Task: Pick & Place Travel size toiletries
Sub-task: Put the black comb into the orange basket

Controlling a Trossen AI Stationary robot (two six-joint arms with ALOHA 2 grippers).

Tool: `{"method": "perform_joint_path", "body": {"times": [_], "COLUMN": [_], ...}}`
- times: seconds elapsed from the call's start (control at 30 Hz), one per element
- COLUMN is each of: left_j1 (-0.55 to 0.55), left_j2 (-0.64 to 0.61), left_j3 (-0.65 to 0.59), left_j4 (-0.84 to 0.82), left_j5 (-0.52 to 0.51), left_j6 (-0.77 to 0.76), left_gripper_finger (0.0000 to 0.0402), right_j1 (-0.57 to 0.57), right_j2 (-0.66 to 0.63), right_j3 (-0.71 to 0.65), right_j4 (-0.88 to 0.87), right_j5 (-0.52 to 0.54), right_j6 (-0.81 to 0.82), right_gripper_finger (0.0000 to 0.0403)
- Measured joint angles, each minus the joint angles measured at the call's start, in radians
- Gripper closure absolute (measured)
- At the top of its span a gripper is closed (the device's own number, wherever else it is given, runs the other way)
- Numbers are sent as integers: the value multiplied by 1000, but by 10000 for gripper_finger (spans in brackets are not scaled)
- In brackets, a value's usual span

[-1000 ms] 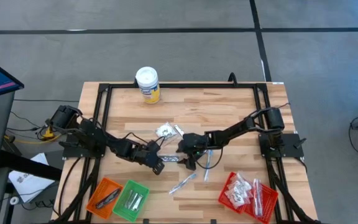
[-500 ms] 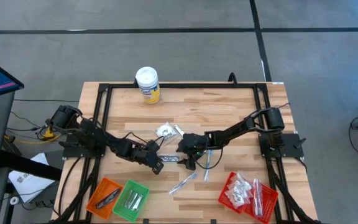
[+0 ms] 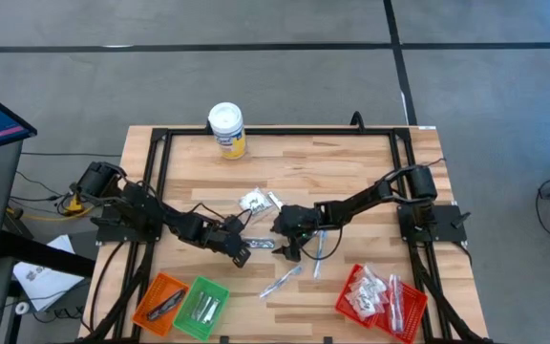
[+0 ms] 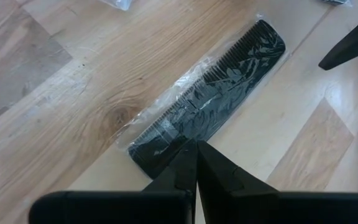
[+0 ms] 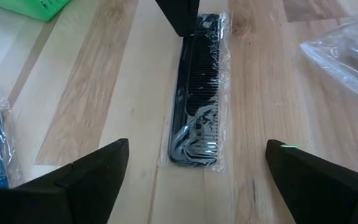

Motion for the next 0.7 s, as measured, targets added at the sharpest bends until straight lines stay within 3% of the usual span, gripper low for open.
{"method": "perform_joint_path", "body": {"times": [0.3, 0.7], "left_j1": [-4, -1], "left_j2": [66, 74], "left_j3": [5, 1], "left_j4": [18, 34], "left_j5": [61, 65], "left_j6": [-29, -50], "left_gripper_finger": [401, 401], "right_j1": [2, 2], "right_j2": [0, 0], "right_j3": [0, 0], "right_j4": [0, 2], "right_j5": [0, -4], "right_j6": [0, 0], "right_gripper_finger": [39, 39]}}
